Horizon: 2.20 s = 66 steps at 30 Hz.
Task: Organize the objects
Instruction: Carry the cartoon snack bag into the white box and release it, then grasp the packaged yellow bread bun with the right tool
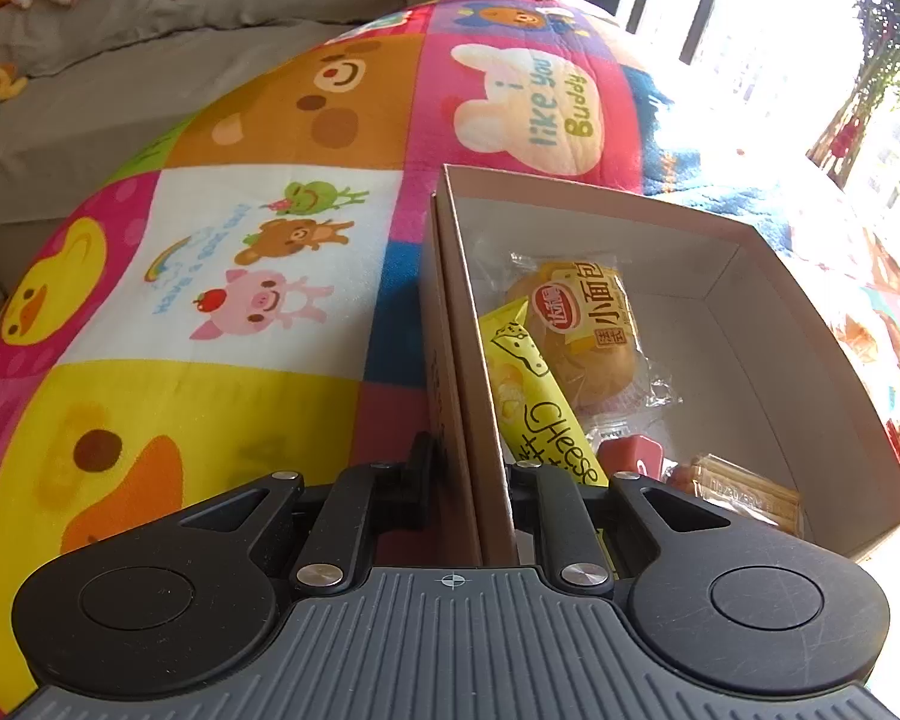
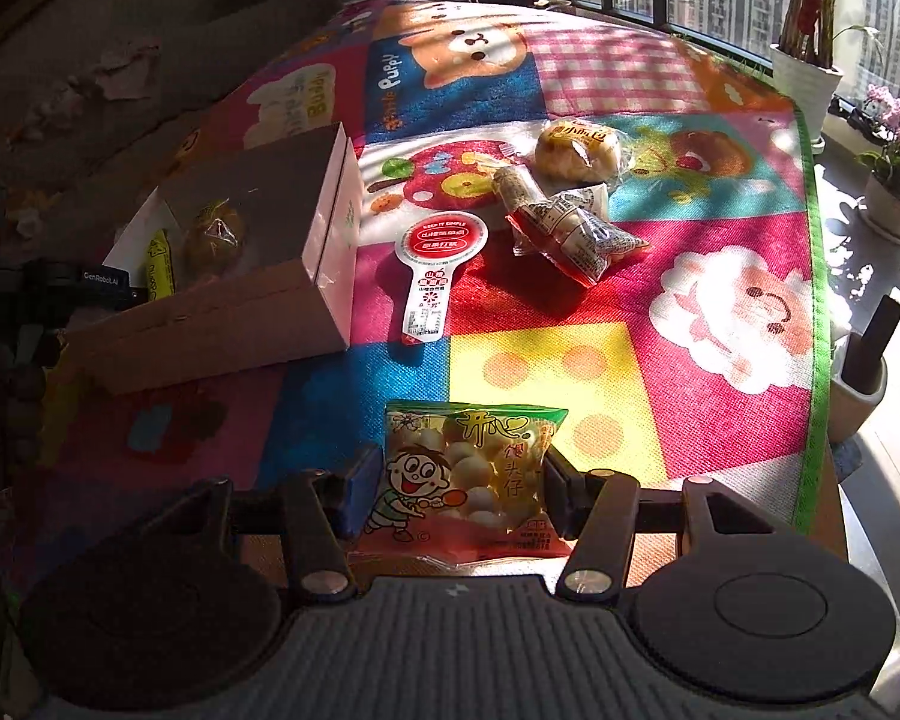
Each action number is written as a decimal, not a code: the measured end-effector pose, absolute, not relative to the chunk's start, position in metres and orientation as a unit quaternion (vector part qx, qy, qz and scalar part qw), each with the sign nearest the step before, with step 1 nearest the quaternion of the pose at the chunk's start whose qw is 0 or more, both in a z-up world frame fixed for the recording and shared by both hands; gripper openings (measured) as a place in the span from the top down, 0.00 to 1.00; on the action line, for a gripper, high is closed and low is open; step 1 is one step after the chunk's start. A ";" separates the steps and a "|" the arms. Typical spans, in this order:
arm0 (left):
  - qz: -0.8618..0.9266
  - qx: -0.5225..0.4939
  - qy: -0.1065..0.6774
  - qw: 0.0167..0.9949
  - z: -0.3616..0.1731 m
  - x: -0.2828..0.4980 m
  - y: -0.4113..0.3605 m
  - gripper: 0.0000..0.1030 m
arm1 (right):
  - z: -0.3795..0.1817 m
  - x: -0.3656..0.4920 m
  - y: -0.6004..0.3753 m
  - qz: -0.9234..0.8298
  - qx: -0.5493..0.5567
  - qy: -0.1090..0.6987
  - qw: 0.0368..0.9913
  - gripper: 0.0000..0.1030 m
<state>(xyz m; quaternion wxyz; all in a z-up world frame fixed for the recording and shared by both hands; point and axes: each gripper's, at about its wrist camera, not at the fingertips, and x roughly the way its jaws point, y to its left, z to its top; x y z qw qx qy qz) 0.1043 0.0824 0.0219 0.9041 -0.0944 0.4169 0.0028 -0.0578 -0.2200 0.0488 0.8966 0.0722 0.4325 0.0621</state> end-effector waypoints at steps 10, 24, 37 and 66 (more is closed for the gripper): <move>-0.001 -0.106 0.412 0.905 0.020 0.103 0.085 0.82 | 0.095 -0.041 -0.163 0.157 0.057 0.425 0.890 0.46; -0.006 -0.105 0.405 0.908 0.019 0.101 0.085 0.82 | 0.100 0.110 -0.097 0.137 -0.010 0.378 0.916 0.46; -0.001 -0.106 0.404 0.908 0.019 0.101 0.084 0.83 | 0.078 0.123 -0.119 0.109 0.003 0.383 0.917 0.32; 0.004 -0.082 0.423 0.902 0.023 0.101 0.077 0.84 | 0.033 0.198 -0.320 -0.096 0.106 0.384 0.912 0.05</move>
